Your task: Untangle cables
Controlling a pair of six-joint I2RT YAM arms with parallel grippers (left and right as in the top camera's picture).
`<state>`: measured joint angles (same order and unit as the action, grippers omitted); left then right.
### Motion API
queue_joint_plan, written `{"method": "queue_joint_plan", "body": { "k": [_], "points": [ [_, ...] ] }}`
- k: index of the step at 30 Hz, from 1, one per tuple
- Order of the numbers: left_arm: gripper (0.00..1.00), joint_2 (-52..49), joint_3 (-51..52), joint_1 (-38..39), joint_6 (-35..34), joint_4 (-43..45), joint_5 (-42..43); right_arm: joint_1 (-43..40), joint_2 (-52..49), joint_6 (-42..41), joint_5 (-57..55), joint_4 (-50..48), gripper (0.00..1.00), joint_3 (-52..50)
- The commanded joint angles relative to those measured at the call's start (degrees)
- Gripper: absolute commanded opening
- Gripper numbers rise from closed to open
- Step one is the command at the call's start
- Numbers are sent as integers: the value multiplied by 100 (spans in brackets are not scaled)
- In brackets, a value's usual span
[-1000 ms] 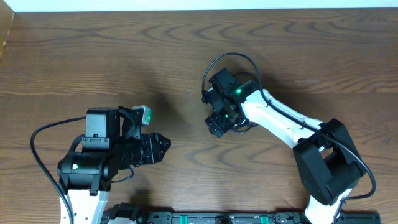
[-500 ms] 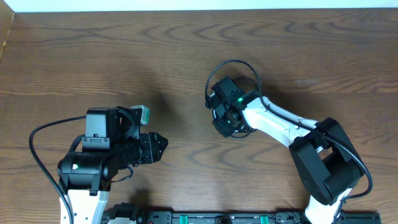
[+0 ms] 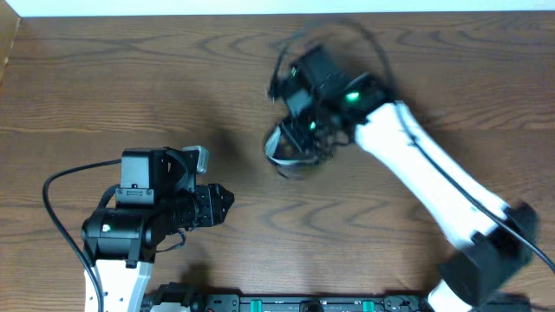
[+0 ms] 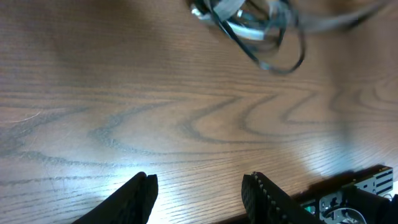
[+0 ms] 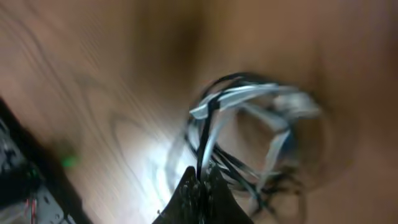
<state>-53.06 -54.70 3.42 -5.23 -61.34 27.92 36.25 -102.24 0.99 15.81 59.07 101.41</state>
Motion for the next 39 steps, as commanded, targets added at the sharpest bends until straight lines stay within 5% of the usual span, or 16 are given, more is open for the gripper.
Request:
{"method": "queue_joint_plan", "body": {
  "k": [1,12,15,17,21,23,27,36,39],
  "points": [
    [50,-17,37,-9,120,-13,-61,37,557,162,-1241,74,1,595],
    [50,-17,37,-9,118,-11,-59,15,551,-1563,-3539,1261,1,149],
    [50,-17,37,-9,118,-9,-59,17,546,-1464,-3357,999,3,-415],
    [50,-17,37,-9,118,11,-59,17,546,-804,-2476,651,17,-750],
    [50,-15,37,-9,136,275,-223,28,546,341,-538,-280,68,-1517],
    [55,-15,37,-15,17,466,-566,50,546,402,-271,-756,77,-1893],
    [61,-15,37,-15,-446,844,-1106,127,546,376,-227,-1727,78,-2592],
    [66,-15,37,-13,-647,955,-671,446,544,-33,103,-4151,53,-3897],
    [66,-15,37,-13,-645,837,-651,597,544,-236,44,-5025,54,-4332]
  ]
}}
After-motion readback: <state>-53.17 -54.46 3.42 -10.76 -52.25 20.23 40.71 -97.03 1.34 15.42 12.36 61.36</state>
